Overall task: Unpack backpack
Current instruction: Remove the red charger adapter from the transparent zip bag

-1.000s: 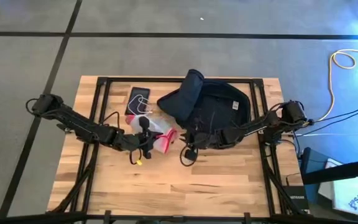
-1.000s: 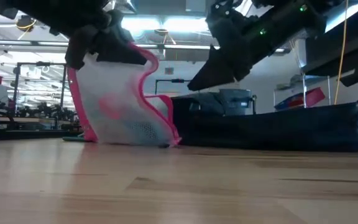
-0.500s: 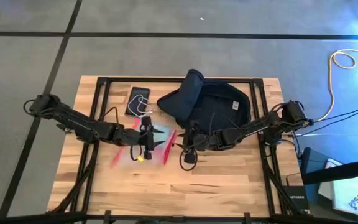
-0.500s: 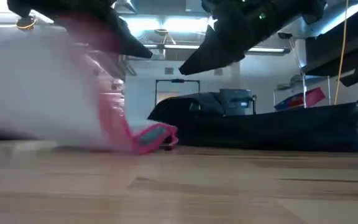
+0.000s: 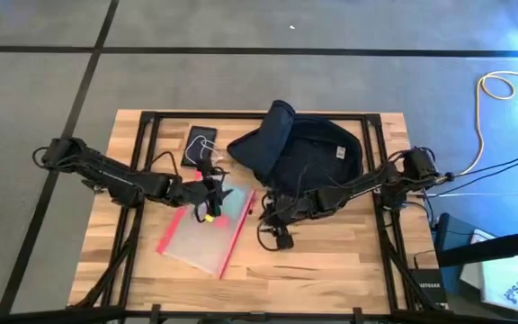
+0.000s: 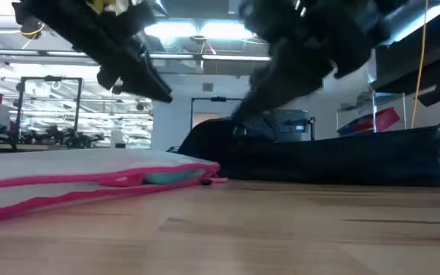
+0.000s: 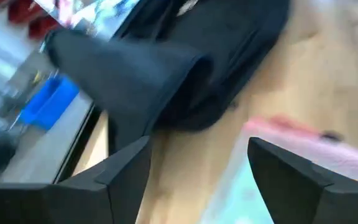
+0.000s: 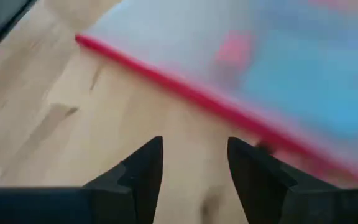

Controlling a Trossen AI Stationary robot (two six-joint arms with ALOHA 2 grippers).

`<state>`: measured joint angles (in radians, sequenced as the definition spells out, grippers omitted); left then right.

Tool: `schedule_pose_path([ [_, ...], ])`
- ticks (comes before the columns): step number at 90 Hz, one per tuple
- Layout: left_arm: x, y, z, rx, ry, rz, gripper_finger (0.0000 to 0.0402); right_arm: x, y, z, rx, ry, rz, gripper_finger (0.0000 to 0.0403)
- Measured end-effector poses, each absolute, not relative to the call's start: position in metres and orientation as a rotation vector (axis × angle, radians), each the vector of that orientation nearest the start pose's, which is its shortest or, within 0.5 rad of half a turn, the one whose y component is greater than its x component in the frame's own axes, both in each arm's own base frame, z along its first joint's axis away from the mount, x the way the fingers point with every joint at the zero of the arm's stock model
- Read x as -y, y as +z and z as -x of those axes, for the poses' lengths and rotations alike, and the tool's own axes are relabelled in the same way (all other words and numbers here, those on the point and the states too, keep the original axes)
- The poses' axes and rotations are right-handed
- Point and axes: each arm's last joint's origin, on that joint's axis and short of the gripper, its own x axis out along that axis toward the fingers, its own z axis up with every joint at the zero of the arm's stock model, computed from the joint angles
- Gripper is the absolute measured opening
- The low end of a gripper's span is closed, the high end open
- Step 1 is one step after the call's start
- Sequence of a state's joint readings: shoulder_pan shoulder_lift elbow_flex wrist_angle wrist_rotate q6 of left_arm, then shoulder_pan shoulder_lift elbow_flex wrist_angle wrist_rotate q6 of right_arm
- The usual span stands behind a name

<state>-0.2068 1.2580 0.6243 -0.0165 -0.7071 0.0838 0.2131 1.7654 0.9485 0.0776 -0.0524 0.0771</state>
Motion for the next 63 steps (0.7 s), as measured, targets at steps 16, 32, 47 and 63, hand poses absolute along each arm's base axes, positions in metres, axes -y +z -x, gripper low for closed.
schedule_pose_path([
  [16, 0.022, 0.188, -0.219, -0.791, 0.581, -0.112, 0.024, -0.083, 0.136, -0.358, -0.82, 0.185, -0.055, 0.0163],
  [32, 0.021, 0.177, -0.205, -0.914, 0.649, 0.174, 0.0239, -0.089, 0.128, -0.374, -0.827, 0.136, -0.042, 0.0163],
  [47, 0.029, 0.17, -0.202, -1.003, 0.6, 0.304, 0.0239, -0.093, 0.121, -0.391, -0.849, 0.139, -0.022, 0.0163],
  [63, 0.031, 0.149, -0.196, -1.004, 0.66, 0.361, 0.0239, -0.097, 0.115, -0.408, -0.858, 0.138, -0.006, 0.0163],
])
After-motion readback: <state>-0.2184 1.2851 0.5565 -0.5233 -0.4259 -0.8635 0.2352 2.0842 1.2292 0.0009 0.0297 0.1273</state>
